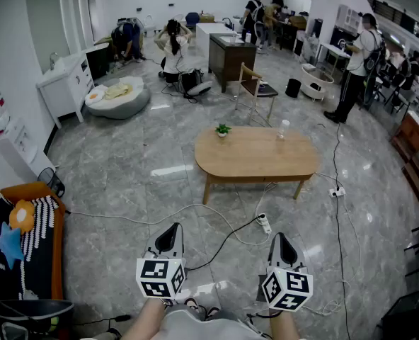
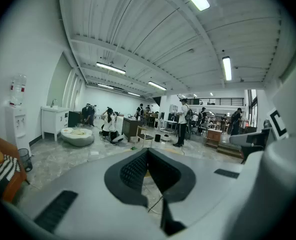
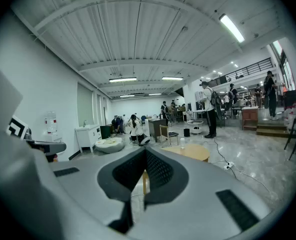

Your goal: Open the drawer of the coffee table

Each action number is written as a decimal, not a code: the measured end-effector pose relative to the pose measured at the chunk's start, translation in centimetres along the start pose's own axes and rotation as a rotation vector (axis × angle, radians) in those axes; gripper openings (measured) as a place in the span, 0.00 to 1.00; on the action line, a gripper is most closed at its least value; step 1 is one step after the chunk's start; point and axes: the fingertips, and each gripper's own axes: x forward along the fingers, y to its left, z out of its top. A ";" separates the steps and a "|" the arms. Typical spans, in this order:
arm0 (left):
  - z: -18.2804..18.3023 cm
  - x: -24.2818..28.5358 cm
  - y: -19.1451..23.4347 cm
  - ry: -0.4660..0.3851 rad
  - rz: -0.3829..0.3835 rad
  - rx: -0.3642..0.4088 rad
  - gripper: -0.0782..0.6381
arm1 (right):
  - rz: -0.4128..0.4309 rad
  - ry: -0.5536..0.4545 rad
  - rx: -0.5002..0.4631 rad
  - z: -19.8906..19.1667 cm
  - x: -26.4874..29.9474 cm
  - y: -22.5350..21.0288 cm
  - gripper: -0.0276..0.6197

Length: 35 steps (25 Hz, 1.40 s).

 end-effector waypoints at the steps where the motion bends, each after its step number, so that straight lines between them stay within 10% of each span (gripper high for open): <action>1: -0.1 0.0 -0.1 0.001 0.000 0.002 0.09 | 0.001 0.001 -0.002 -0.1 0.0 0.0 0.04; 21: 0.4 0.2 0.0 -0.004 -0.056 -0.013 0.10 | -0.007 0.011 0.116 -0.8 0.2 -0.3 0.04; 35: -0.1 0.1 -0.8 0.028 -0.154 0.003 0.34 | -0.018 0.008 0.114 -0.9 0.0 -0.4 0.04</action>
